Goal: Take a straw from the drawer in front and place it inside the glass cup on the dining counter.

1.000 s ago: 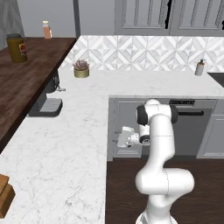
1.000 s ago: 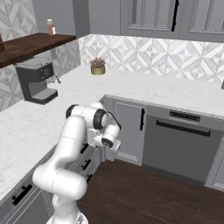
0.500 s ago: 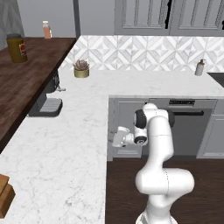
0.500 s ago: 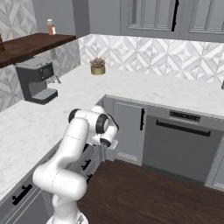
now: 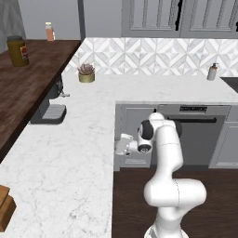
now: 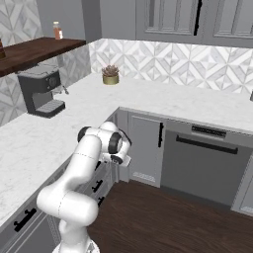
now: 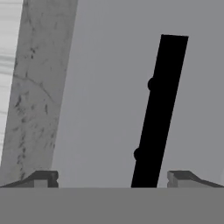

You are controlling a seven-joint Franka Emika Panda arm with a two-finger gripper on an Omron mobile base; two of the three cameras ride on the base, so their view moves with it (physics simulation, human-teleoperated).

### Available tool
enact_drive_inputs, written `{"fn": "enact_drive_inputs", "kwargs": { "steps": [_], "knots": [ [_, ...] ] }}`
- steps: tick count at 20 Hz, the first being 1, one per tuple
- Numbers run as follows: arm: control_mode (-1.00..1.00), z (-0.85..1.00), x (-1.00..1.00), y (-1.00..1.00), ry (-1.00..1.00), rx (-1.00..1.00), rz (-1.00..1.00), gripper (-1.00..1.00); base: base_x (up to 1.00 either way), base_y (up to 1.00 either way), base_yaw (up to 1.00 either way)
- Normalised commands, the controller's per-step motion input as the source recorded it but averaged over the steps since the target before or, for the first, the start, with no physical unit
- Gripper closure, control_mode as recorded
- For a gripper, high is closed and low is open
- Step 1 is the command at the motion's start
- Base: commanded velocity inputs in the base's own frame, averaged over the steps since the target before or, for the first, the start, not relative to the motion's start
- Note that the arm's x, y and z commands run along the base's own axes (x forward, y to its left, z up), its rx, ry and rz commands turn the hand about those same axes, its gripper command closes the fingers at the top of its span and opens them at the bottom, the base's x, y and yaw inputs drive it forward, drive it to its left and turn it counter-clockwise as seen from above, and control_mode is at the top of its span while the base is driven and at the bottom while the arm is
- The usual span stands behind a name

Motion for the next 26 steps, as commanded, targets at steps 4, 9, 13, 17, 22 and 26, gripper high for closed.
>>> {"fn": "enact_drive_inputs", "kwargs": {
  "steps": [4, 9, 13, 17, 22, 26],
  "knots": [
    [-1.00, -0.38, 0.30, 0.03, 0.00, 0.00, 0.00, -1.00, 0.00, 0.00, 0.00],
    [-1.00, -0.43, 0.24, 0.00, 0.00, -0.01, 0.00, -1.00, 0.00, 0.00, 0.00],
    [-1.00, -0.16, 0.15, 0.00, 0.00, 0.00, 0.00, -1.00, 0.00, 0.00, 0.00],
    [-1.00, 0.09, 0.01, 0.10, -0.08, 0.00, 0.00, -1.00, 0.00, 0.00, 0.00],
    [-1.00, 0.26, 0.00, 0.14, -0.08, 0.00, 0.00, -1.00, 0.00, 0.00, 0.00],
    [-1.00, 0.34, 0.00, 0.13, -0.07, 0.00, 0.00, -1.00, 0.00, 0.00, 0.00]
  ]
}}
